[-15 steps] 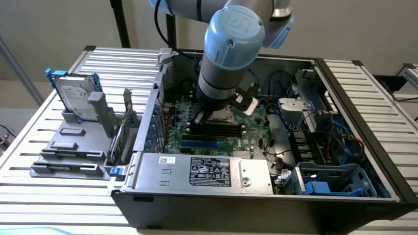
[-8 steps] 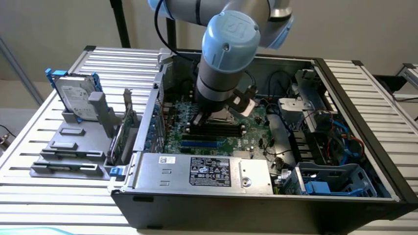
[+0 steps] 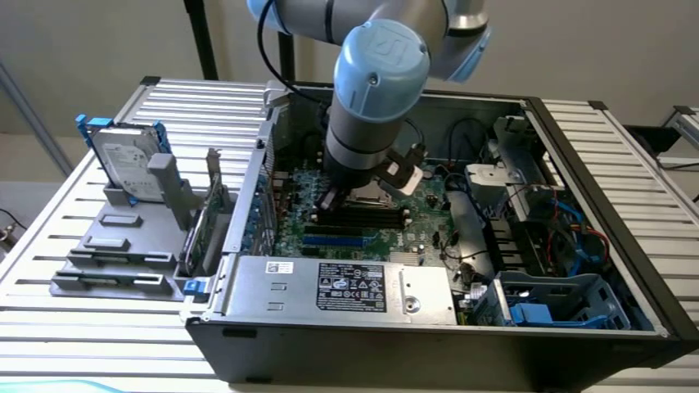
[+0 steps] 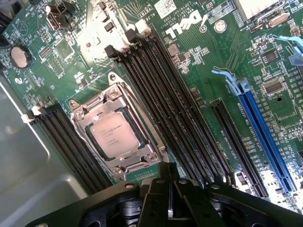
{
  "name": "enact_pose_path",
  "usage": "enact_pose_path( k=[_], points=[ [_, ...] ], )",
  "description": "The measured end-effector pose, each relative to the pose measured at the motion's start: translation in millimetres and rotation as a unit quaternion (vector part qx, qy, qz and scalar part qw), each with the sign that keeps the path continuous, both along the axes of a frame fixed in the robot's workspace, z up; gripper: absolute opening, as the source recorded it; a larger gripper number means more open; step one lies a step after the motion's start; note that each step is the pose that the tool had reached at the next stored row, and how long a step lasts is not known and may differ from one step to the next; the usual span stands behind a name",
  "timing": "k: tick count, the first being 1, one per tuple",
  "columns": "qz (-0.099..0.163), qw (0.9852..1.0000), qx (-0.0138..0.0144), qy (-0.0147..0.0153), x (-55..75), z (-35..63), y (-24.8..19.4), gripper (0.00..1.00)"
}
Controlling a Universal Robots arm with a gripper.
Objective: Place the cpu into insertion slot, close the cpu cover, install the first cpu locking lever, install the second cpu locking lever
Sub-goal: 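Install the second cpu locking lever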
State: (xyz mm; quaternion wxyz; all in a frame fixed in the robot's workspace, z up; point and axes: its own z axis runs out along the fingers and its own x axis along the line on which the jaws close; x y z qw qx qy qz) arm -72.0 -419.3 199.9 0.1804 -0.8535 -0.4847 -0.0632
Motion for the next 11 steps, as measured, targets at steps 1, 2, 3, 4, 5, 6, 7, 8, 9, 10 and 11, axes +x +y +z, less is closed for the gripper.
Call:
enact_pose_path(
  k=[1,2,3,4,5,6,7,8,9,10,11],
  points=[
    [0.0,1.0,-0.0004,0.0,-0.4,-0.4,0.2,0.11],
    [0.0,1.0,-0.0008,0.0,-0.7,-0.8,0.4,0.11],
    [0.0,1.0,-0.0011,0.0,-1.1,-1.2,0.6,0.11],
    [0.0,1.0,-0.0013,0.0,-1.4,-1.7,0.9,0.11],
    [0.0,1.0,-0.0017,0.0,-1.7,-2.2,1.2,0.11],
    [0.0,1.0,-0.0021,0.0,-2.0,-2.6,1.5,0.11],
    [0.0,1.0,-0.0024,0.0,-2.2,-3.2,1.9,0.11],
    [0.0,1.0,-0.0027,0.0,-2.4,-3.6,2.3,0.11],
    [0.0,1.0,-0.003,0.0,-2.7,-4.2,2.8,0.11],
    [0.0,1.0,-0.003,0.0,-2.9,-4.8,3.4,0.11],
    [0.0,1.0,-0.0031,0.0,-3.1,-5.4,4.0,0.11]
  ],
)
